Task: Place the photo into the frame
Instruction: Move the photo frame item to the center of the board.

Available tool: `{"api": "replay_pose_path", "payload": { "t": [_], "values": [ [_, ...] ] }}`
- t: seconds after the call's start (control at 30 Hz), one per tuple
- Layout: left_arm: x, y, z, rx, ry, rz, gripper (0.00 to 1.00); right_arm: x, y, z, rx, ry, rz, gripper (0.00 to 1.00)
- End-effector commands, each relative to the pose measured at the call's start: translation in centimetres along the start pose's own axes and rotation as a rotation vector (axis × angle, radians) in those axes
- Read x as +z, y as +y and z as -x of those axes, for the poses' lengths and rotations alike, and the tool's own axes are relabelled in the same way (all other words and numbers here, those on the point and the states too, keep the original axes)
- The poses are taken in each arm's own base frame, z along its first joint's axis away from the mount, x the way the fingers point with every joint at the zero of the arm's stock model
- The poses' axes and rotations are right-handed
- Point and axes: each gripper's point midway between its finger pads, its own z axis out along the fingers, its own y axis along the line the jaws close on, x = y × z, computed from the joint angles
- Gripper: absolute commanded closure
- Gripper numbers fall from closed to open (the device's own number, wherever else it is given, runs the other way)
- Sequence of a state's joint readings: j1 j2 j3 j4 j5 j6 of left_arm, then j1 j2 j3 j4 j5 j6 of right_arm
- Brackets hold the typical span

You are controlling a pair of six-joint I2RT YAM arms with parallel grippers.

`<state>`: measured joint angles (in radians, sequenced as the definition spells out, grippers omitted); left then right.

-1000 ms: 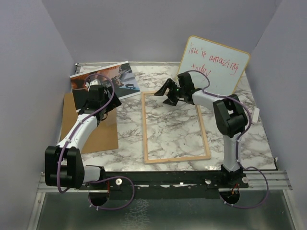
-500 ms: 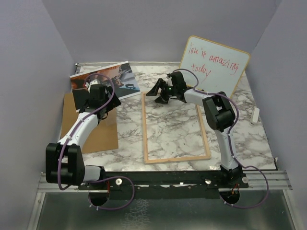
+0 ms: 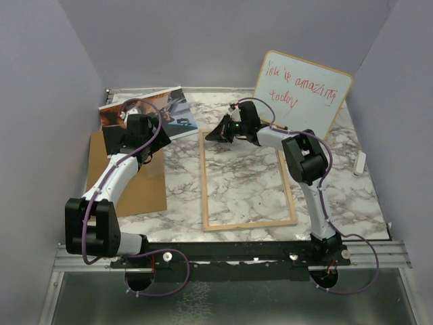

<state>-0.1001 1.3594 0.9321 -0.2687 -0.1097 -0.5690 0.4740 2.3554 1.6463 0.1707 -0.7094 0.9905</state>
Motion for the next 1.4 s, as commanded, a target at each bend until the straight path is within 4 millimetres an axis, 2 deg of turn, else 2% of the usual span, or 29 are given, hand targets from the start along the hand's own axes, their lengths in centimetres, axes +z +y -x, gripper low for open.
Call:
{"api": "replay_pose_path", "payload": {
  "t": [0.0,0.1,0.2,0.37,0.5,0.6,0.67,0.7,0.77,0.87,1.0,1.23,1.37],
  "values": [
    [-0.5,-0.5,1.2,-0.004,-0.024,0.0,0.01,-0.9,1.5,-1.3,-0.045,0.03,0.062,1.0],
    [-0.7,-0.5,1.1,0.0,-0.017,-0.002,0.01,-2.5,1.8,-2.3,-0.075,0.019,0.054,0.99],
    [-0.7,-0.2,0.4,0.004,0.003,0.001,0.02,-4.7,1.4,-4.2,-0.115,0.015,0.017,1.0],
    [0.2,0.5,-2.3,0.004,0.083,0.003,0.17,-8.6,-1.9,-8.2,-0.187,0.016,-0.108,1.0],
    [1.3,1.3,-4.4,0.016,0.142,0.017,0.2,-11.4,-4.4,-12.3,-0.184,0.068,-0.178,1.0],
    [1.9,2.2,-5.5,0.031,0.165,0.046,0.22,-13.3,-5.3,-14.6,-0.182,0.087,-0.201,0.99],
    [2.3,2.4,-6.1,0.034,0.186,0.049,0.25,-14.2,-5.6,-15.5,-0.182,0.094,-0.214,0.98],
    [2.5,2.4,-6.4,0.034,0.198,0.045,0.27,-14.4,-5.6,-15.7,-0.183,0.094,-0.213,0.95],
    [3.0,2.4,-7.3,0.034,0.221,0.032,0.33,-14.3,-5.6,-15.7,-0.177,0.088,-0.215,0.82],
    [3.8,2.9,-8.6,0.033,0.249,0.036,0.41,-13.4,-5.3,-14.4,-0.174,0.068,-0.212,0.59],
    [4.3,3.7,-9.1,0.055,0.254,0.061,0.44,-12.1,-4.4,-11.6,-0.207,-0.001,-0.201,0.38],
    [4.8,4.0,-9.9,0.085,0.292,0.064,0.44,-8.7,-4.4,-7.2,-0.29,-0.044,-0.186,0.33],
    [5.0,3.9,-10.2,0.102,0.309,0.054,0.46,-7.3,-3.2,-5.4,-0.321,-0.067,-0.099,0.34]
  ]
}}
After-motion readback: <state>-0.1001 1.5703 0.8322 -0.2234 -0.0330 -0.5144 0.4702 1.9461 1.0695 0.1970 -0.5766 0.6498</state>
